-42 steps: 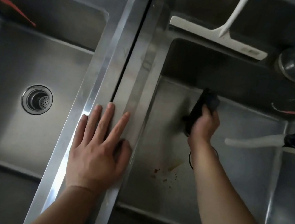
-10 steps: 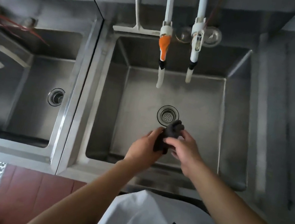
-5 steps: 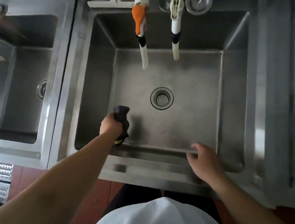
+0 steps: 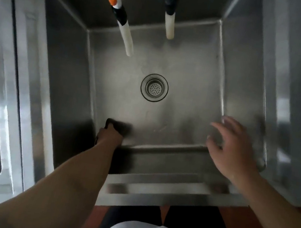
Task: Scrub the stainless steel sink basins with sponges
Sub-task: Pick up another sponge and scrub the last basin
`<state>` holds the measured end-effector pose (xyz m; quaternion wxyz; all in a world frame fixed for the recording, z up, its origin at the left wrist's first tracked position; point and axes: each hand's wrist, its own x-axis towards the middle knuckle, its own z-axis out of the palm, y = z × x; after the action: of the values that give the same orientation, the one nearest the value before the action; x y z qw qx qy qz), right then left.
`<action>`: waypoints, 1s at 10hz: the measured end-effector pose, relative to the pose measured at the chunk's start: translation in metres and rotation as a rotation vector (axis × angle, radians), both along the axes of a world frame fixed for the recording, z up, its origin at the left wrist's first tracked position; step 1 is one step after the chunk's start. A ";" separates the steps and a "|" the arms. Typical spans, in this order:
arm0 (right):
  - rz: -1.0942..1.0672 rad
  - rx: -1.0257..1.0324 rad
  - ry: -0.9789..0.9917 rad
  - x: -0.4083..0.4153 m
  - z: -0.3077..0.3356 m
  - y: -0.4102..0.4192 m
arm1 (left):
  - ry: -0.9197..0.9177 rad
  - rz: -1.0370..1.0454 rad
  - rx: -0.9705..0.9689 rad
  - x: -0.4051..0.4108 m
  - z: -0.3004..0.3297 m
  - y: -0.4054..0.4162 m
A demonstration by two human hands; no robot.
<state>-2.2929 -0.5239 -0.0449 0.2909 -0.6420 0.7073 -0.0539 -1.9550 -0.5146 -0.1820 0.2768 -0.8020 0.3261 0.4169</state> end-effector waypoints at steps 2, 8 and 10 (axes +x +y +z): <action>0.064 -0.227 0.368 -0.048 0.013 -0.078 | -0.062 0.486 -0.227 -0.029 -0.021 0.003; 0.133 -0.292 0.627 -0.103 -0.050 -0.100 | 0.160 0.841 -0.219 -0.257 -0.032 -0.090; 0.150 -0.277 0.639 -0.103 -0.044 -0.100 | 0.436 1.079 -0.337 -0.298 -0.030 -0.118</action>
<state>-2.3958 -0.6241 -0.0893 -0.0318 -0.7100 0.6994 0.0759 -2.2535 -0.6326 -0.2123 -0.1776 -0.7830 -0.0157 0.5959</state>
